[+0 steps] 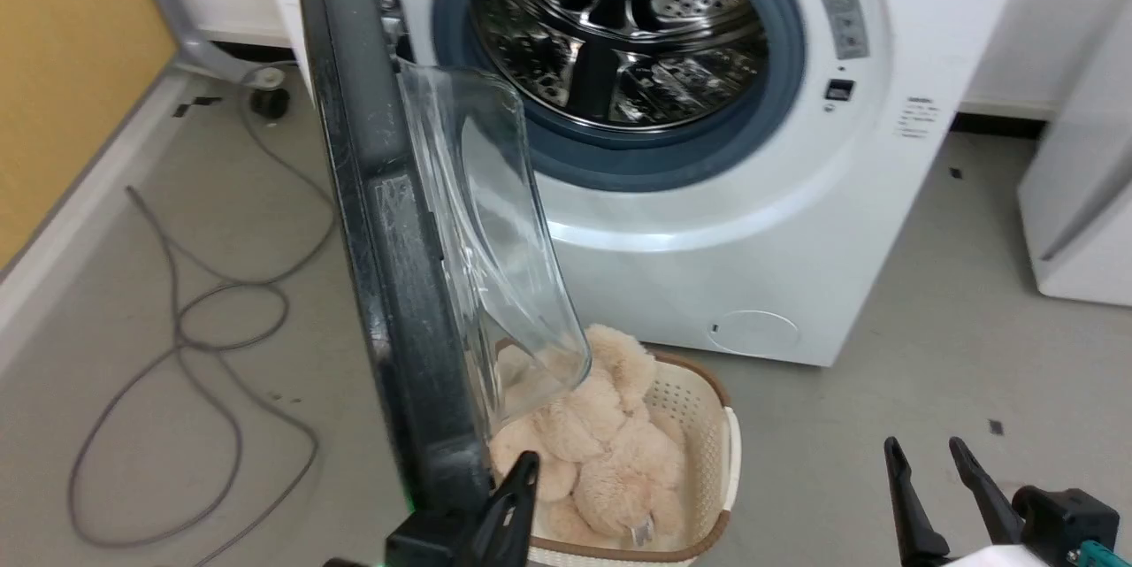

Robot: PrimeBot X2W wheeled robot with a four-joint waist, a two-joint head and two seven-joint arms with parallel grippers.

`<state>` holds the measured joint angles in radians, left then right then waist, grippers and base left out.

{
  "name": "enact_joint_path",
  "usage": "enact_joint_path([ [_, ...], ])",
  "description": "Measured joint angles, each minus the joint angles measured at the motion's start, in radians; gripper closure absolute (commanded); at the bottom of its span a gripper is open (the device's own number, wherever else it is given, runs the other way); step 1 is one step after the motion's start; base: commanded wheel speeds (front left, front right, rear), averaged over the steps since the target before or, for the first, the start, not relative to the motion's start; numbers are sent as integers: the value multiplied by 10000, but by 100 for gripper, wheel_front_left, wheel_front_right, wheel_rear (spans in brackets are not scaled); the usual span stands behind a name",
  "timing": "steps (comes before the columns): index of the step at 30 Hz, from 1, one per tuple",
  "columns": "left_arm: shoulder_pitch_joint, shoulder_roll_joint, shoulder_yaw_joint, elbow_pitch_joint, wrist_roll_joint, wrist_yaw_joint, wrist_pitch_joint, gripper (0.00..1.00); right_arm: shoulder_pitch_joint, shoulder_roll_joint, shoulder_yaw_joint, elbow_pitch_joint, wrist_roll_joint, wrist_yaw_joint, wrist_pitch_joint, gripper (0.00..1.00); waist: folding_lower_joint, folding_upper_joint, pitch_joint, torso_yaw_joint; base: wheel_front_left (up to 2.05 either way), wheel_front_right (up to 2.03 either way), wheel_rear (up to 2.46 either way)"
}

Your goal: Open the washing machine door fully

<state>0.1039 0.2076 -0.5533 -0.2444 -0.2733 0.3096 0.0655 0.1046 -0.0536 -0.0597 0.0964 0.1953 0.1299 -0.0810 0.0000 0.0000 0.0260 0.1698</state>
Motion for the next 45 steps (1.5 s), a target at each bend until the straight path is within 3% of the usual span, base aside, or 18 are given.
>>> enact_joint_path([
  [17,831,468,757,-711,2,748,-201,100,292,8,-192,-234,-17,2,238,0,0,0,-148,1784,0,0,0],
  [28,639,727,2008,-33,-336,905,-1206,100,291,10,-174,-439,-134,0,449,0,0,0,207,1900,0,0,0],
  [34,-124,905,2895,813,-1068,384,-2159,100,247,10,-284,-663,-403,2,581,0,0,0,569,1777,0,0,0],
  [45,-1599,1143,4558,2855,-2368,-380,-2957,100,119,10,-523,-972,-556,0,765,0,0,0,1053,1700,0,0,0],
])
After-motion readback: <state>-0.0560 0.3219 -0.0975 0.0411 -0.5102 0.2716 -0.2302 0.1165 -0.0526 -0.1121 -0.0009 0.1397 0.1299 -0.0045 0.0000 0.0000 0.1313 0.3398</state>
